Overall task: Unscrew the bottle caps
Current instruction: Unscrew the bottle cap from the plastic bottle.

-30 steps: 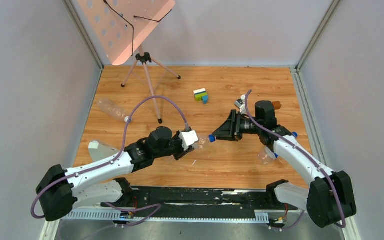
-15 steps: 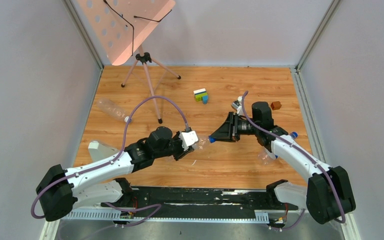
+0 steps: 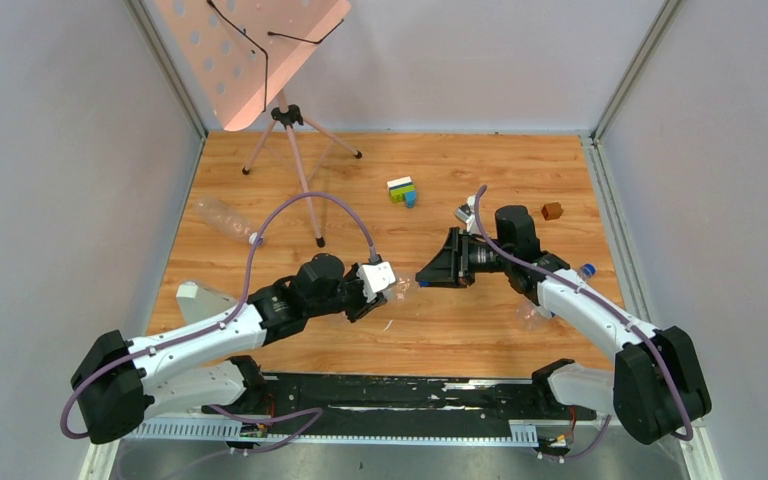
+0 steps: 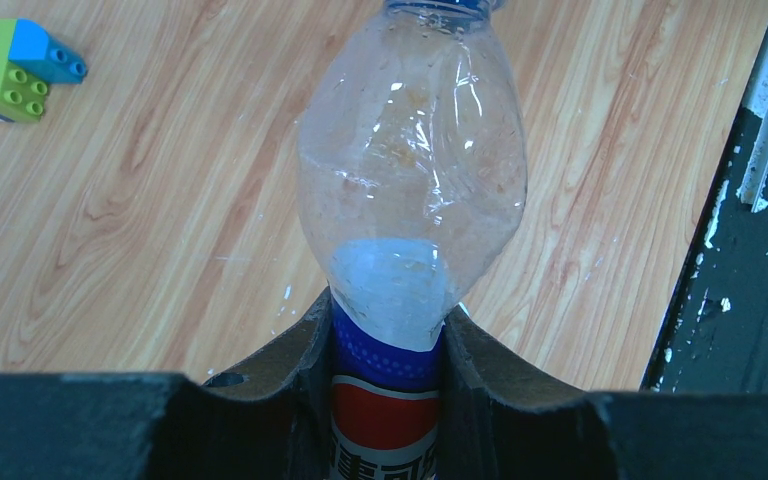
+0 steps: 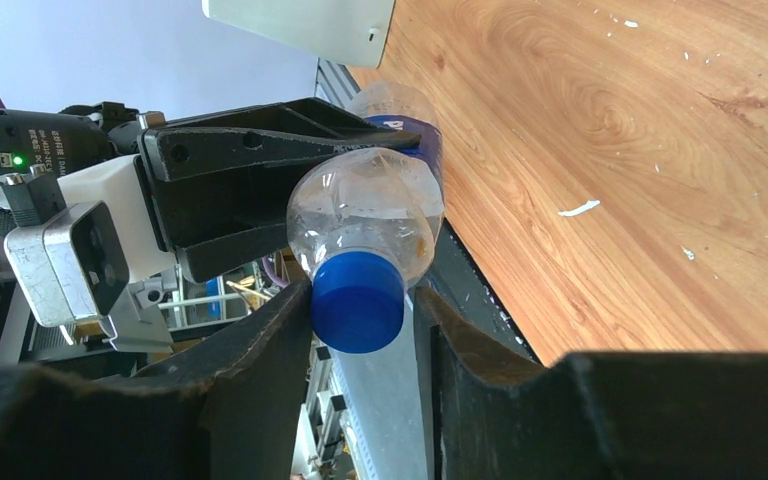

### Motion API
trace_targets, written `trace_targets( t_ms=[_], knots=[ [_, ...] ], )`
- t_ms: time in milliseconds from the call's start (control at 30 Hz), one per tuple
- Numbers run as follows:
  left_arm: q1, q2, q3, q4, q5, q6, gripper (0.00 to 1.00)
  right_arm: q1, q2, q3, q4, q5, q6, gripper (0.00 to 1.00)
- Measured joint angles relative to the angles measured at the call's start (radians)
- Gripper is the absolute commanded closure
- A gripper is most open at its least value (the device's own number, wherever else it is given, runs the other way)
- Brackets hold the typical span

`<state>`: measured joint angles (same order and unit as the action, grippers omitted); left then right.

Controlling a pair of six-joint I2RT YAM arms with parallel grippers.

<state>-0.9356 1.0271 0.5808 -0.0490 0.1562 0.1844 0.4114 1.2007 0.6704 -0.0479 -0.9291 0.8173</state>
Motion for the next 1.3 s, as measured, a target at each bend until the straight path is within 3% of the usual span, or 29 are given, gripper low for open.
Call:
trace_targets(
  t_ms=[100,233,367,600,667,767,933,1067,1167,1267,1300],
  knots=[
    [0.000,0.000,0.000,-0.001,0.000,-0.002,0.92,0.001,0.000,0.000,0.001,-0.001,0.000,0.64],
    [0.000,-0.002,0.000,0.001,0.000,-0.003,0.92,0.001,-0.011,0.000,0.000,0.006,0.000,0.51],
    [0.000,-0.006,0.000,0.003,0.000,-0.003,0.92,0.000,-0.022,0.000,-0.007,0.025,-0.003,0.50],
    [0.000,-0.006,0.000,0.003,0.000,-0.003,0.91,0.004,-0.040,0.000,-0.008,0.055,0.018,0.73],
    [0.000,-0.006,0.000,0.003,-0.001,-0.003,0.90,0.004,-0.040,0.000,-0.007,0.055,0.019,0.84],
    [0.000,-0.006,0.000,0.004,-0.001,-0.003,0.81,0.004,-0.040,0.000,-0.006,0.053,0.018,0.98],
    [0.000,-0.005,0.000,0.008,-0.012,-0.029,0.38,0.010,-0.040,0.001,-0.006,0.043,-0.005,1.00],
    [-0.001,0.013,0.000,0.027,-0.027,-0.089,0.30,0.024,-0.041,0.003,-0.007,0.039,-0.043,1.00],
    [-0.001,0.027,0.000,0.027,-0.031,-0.127,0.39,0.029,-0.048,0.003,-0.008,0.039,-0.061,1.00],
    [-0.001,0.033,0.000,0.020,-0.030,-0.150,0.67,0.030,-0.058,0.003,-0.010,0.044,-0.070,1.00],
    [-0.001,0.033,0.000,0.016,-0.027,-0.147,0.72,0.030,-0.058,0.004,-0.010,0.048,-0.069,1.00]
  ],
)
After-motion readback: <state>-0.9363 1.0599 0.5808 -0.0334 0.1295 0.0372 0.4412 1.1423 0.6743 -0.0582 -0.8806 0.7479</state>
